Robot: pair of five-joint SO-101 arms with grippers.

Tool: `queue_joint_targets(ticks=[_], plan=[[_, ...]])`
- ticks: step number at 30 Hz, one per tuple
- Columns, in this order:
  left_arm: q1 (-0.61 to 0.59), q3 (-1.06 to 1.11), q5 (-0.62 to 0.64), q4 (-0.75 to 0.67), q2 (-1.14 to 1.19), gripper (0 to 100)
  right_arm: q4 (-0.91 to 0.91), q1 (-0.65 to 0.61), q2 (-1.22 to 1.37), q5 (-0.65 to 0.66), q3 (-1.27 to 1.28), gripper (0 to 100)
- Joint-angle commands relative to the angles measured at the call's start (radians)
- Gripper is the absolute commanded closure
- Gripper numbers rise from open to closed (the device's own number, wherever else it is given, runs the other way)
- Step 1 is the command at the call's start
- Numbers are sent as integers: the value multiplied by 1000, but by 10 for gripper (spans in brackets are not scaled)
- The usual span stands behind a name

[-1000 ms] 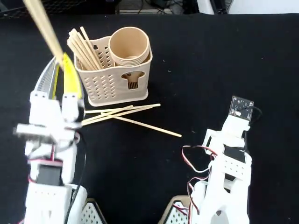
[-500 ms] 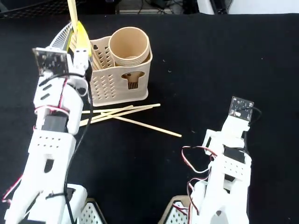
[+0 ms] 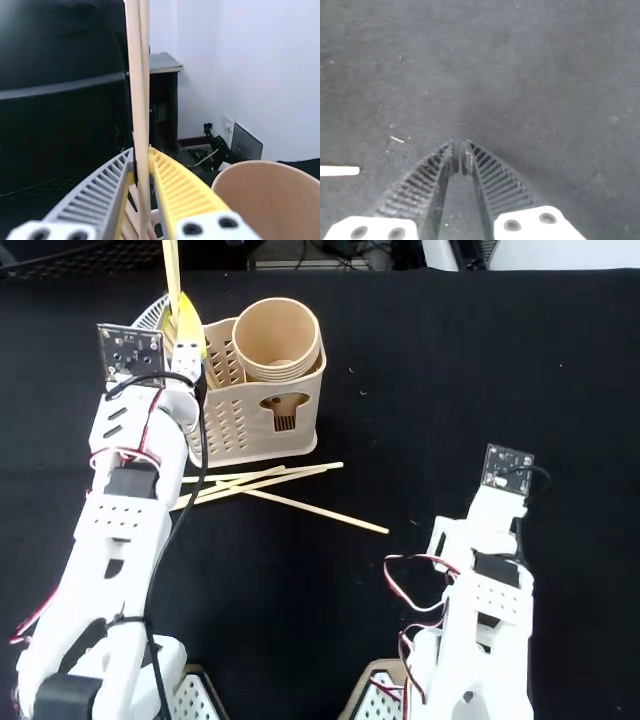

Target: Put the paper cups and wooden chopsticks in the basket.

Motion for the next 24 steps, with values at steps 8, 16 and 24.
queue_joint_targets(ticks=[8,16,24], plan=[[2,96,9,-167,69,970,-23,-18,-21,12,-4,956],[2,197,9,-236,66,970,-23,-20,-21,12,-2,956],[2,208,9,-230,64,970,-23,-20,-21,12,-2,956]])
